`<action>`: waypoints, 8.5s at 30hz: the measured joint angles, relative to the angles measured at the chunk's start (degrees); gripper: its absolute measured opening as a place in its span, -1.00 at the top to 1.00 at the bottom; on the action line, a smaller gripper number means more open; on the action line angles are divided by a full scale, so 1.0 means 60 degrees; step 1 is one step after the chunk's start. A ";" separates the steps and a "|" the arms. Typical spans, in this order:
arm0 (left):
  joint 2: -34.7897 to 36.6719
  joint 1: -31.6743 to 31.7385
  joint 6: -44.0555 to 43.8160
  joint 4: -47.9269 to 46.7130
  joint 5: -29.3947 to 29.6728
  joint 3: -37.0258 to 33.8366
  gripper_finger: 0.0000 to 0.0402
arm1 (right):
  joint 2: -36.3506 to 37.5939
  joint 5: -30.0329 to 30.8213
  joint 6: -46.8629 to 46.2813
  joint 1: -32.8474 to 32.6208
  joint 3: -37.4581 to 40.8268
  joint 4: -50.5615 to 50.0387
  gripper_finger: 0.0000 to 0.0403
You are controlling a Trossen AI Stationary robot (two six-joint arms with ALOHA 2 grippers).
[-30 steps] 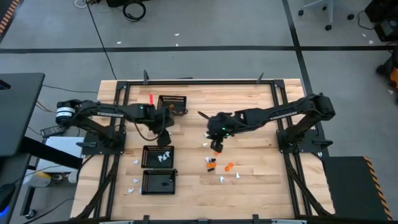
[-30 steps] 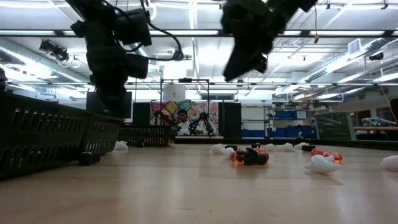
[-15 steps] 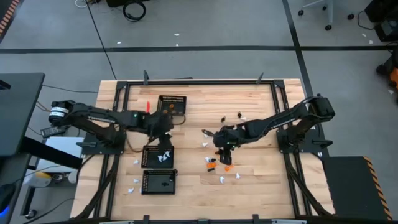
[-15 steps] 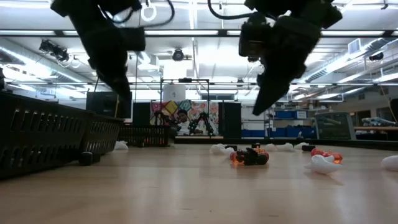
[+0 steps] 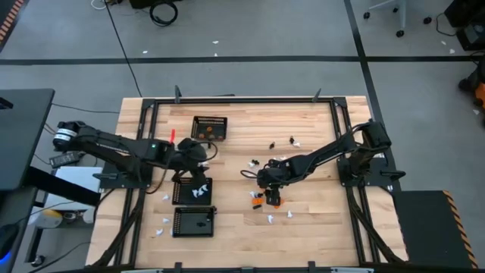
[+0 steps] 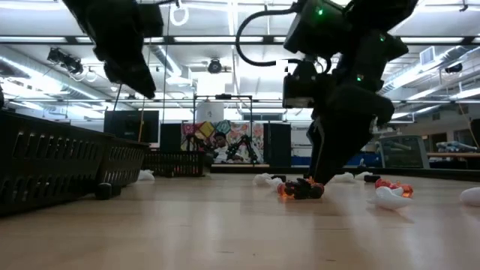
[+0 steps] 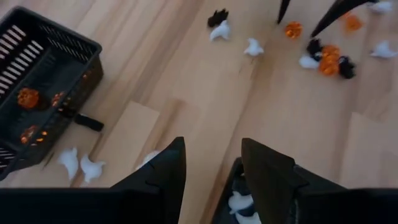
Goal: Sort Halloween decoration
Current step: Put the orange pumpkin toy into the top black bin, then put the white toy into the middle black bin
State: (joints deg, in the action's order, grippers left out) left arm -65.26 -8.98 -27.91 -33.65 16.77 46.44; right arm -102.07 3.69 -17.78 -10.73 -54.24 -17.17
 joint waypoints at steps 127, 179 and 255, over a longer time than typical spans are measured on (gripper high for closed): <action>0.2701 -0.0043 -0.1255 -0.1579 0.0594 0.0007 0.19 | -0.4003 -0.0759 0.2930 0.2560 -0.9730 -0.7052 0.23; 0.2705 -0.0032 -0.1287 -0.1578 0.0594 0.0007 0.19 | 0.0068 -0.0197 0.1846 0.3226 -0.0306 -0.2534 -0.15; 0.2701 -0.0032 -0.1634 -0.3944 0.0437 0.0007 0.19 | -0.6556 -0.3504 0.0139 0.1006 -1.0899 -0.0617 0.33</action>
State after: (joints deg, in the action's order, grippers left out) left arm -49.06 -9.17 -37.71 -57.32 19.40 46.48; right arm -141.41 -17.34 -16.94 -4.70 -119.63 -20.88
